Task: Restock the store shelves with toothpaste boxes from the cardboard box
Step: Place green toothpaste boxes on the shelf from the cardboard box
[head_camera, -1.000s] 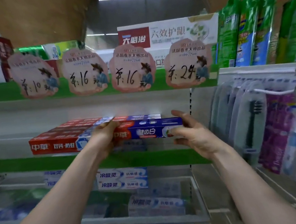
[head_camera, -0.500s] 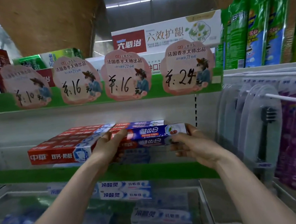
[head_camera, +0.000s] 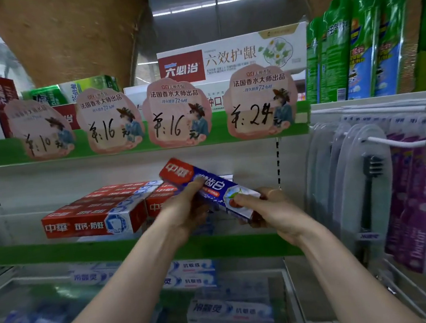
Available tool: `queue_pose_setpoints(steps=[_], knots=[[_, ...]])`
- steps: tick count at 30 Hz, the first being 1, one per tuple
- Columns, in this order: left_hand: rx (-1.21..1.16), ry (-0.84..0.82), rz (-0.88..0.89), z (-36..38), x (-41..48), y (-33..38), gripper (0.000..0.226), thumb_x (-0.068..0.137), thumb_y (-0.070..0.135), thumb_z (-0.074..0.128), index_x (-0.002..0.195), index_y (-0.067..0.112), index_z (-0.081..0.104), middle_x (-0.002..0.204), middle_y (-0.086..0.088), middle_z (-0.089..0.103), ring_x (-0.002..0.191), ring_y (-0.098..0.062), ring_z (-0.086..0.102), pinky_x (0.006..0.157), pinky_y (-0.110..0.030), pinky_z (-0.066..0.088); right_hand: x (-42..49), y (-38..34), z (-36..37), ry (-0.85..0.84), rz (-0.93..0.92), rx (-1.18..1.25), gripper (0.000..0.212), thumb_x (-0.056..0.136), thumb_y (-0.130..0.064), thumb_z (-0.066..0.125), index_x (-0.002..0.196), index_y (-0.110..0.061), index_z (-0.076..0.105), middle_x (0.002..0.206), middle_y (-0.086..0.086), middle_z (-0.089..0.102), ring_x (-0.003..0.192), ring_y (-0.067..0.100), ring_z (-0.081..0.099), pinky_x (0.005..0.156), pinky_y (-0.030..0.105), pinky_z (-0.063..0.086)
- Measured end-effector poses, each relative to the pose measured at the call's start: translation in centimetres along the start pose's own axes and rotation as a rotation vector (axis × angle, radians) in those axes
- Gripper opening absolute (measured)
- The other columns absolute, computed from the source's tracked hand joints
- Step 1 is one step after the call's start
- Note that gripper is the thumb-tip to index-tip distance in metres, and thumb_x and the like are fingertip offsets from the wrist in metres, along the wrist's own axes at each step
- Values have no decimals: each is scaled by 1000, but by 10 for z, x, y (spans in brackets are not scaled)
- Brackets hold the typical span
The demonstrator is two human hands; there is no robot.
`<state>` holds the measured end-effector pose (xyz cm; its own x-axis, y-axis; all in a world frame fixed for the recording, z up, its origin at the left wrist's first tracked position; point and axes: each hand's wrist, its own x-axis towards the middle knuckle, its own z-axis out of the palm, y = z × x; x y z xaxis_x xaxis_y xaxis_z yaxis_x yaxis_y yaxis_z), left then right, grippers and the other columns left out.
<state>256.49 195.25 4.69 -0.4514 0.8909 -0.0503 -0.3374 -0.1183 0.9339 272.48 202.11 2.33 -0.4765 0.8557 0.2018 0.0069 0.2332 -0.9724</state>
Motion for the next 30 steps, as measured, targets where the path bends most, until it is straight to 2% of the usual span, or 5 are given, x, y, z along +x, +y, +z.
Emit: queue_pose_setpoints(steps=[8,14,19,26,30], knots=[[186,-210,-125,29,-8,23,18,91,24,57,97,6,56,87,-14,66,76,-26,62,79,-38,50,-5,-7,-2,38,114,122,57,89,-63,45,108,-13,64,96,7,72,91,19,65,70,30,49],[705,-343,-168,12,-14,43,19,91,26,57,94,7,59,67,-7,70,52,-16,65,49,-20,52,-5,-8,-4,78,89,184,39,92,-58,44,105,-24,57,103,6,69,93,18,65,73,32,52],[929,-373,-55,10,-16,42,16,89,27,62,96,12,60,73,-4,72,57,-16,66,53,-21,54,-4,-4,-3,49,56,161,34,91,-45,56,111,-17,59,97,4,72,89,18,69,80,32,53],[-19,-207,-71,33,-10,12,6,92,5,54,88,2,57,73,-15,67,66,-24,63,66,-34,52,-9,-3,-2,-110,10,41,51,79,-49,66,117,-15,62,101,6,73,95,22,69,81,33,54],[-153,-199,-69,34,-15,9,7,91,-4,49,89,2,52,87,-15,60,79,-25,58,85,-38,49,-11,-4,-2,-112,6,27,25,85,-30,68,108,-19,64,97,6,72,83,17,68,67,27,56]])
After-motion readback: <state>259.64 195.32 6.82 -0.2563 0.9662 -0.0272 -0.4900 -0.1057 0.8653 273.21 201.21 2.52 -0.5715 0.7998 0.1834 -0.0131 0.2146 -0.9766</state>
